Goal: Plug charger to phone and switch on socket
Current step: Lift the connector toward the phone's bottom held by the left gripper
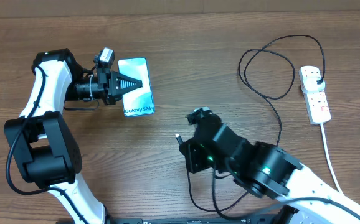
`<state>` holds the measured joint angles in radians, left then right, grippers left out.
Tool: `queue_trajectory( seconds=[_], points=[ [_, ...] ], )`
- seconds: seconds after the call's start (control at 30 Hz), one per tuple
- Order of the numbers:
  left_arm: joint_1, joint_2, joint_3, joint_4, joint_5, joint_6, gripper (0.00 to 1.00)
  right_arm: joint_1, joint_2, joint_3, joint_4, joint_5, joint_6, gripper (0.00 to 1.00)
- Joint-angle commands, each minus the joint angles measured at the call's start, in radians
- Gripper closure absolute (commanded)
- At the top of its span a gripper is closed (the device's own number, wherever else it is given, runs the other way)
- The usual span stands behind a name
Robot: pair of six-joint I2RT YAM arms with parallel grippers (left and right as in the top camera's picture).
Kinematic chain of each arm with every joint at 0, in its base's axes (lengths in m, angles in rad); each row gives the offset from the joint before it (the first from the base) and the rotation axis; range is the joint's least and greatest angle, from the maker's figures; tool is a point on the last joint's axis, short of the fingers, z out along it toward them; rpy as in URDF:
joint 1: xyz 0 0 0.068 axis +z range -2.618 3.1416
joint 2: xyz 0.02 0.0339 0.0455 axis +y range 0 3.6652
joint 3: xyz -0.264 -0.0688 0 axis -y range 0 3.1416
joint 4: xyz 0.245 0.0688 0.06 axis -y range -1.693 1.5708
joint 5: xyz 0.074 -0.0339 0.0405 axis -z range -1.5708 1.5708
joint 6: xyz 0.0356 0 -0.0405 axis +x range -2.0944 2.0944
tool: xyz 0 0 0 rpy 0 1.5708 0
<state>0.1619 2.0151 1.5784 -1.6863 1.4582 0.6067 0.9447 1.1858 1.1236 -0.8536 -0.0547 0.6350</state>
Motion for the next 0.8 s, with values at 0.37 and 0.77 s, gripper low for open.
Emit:
queue_trajectory(
  seconds=[0.37,0.77],
  points=[
    [-0.120,-0.002,-0.001,-0.001,0.062,0.068,0.95,0.004,0.015,-0.072,0.063,-0.004,0.050,0.96],
    [-0.182,-0.001,-0.001,0.045,0.064,0.067,0.95,0.004,0.016,-0.124,0.173,-0.052,0.050,0.96]
  ],
)
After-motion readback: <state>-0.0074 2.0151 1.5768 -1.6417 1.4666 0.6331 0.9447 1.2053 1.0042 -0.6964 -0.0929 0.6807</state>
